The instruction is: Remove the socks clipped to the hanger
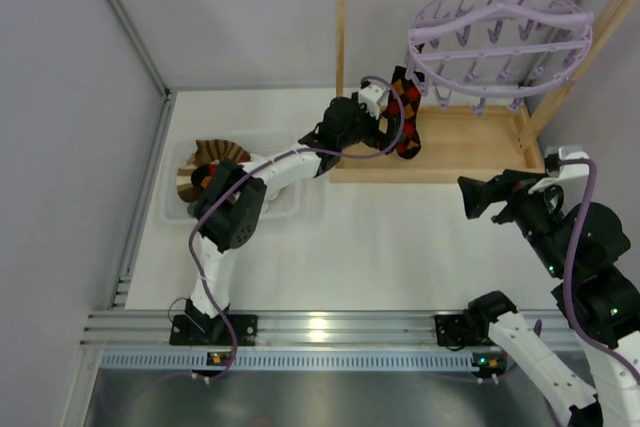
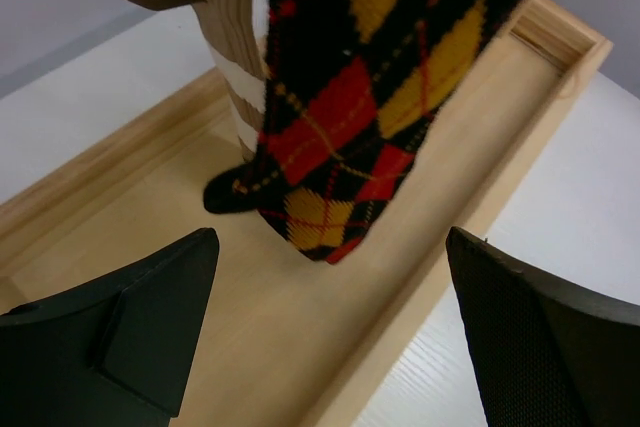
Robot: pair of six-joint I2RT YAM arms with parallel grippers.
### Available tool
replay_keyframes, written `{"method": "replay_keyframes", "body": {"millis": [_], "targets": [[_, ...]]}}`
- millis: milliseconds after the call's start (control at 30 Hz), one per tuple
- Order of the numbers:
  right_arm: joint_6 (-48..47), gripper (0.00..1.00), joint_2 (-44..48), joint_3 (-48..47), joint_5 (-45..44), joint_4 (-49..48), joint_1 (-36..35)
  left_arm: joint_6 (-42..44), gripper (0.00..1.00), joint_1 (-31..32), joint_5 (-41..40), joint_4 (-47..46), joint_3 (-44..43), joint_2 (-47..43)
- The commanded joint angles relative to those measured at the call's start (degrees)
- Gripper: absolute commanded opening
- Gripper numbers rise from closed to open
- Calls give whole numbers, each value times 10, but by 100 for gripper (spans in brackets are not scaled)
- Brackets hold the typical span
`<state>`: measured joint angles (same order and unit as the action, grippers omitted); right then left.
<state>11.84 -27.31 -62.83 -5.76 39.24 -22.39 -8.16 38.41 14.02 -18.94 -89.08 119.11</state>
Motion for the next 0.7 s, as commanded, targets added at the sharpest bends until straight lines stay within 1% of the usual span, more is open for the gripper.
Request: {"method": "replay_keyframes", "body": {"millis": [0,167,333,367,533,600,633,667], "targets": [[6,99,7,5,30,-50,-3,39,99,-6,-38,-45,-53,36],[6,99,9,6,44,-52,-3,47,99,-14,-37,-65,-82,70],[10,100,7,15,55,-71,-2,24,99,-26,42,-80,-126,106],[12,99,4,17,70,-74,-2,15,99,-26,53,-81,-133,111],[18,99,-7,19,92,-89,-2,-15,99,-26,67,-84,-182,144],[19,99,-10,19,96,-92,-2,-26,91,-26,68,-94,-187,145],[19,99,-13,19,99,-94,-2,-29,83,-26,67,-99,-187,144],[20,100,-13,19,100,-93,-2,-33,68,-26,67,-102,-186,140]]}}
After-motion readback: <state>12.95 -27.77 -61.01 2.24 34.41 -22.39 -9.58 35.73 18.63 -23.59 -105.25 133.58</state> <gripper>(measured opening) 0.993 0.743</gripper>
